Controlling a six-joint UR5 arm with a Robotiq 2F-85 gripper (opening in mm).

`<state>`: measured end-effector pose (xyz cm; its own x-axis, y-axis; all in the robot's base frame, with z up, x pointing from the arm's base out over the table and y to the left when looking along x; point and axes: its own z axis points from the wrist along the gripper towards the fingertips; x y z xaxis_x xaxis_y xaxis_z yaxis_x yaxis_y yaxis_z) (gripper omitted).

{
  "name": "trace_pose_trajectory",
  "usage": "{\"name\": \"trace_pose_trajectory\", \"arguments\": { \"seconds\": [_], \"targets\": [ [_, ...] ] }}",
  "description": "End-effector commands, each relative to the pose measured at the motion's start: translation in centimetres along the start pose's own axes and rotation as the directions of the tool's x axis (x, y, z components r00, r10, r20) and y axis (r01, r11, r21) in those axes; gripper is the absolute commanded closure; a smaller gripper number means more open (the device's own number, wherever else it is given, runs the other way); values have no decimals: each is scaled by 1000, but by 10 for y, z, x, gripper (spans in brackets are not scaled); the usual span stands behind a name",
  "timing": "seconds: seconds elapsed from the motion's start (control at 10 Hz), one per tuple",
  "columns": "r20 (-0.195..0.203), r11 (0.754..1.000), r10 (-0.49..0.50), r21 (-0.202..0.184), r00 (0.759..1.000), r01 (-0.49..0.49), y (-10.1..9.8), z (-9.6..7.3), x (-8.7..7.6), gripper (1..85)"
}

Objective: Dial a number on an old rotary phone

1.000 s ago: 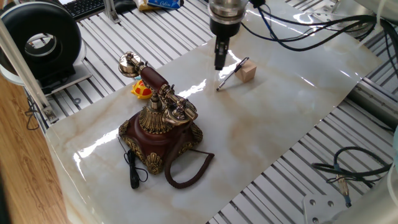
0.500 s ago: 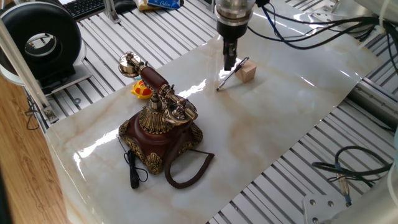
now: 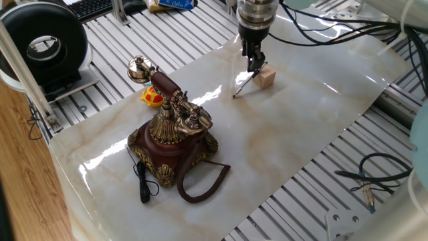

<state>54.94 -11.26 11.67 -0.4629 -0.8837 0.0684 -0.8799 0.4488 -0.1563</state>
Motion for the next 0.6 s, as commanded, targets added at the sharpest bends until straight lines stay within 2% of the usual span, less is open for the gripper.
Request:
{"name": "trace_pose_trajectory", "arguments": {
  "seconds": [0.0,0.3,0.5],
  "targets": [
    [7,995,-96,28,995,96,-10,6,6,303],
    [82,981,-195,34,977,193,-17,40,8,280],
    [110,984,-175,38,978,171,-19,43,0,283]
  ]
}}
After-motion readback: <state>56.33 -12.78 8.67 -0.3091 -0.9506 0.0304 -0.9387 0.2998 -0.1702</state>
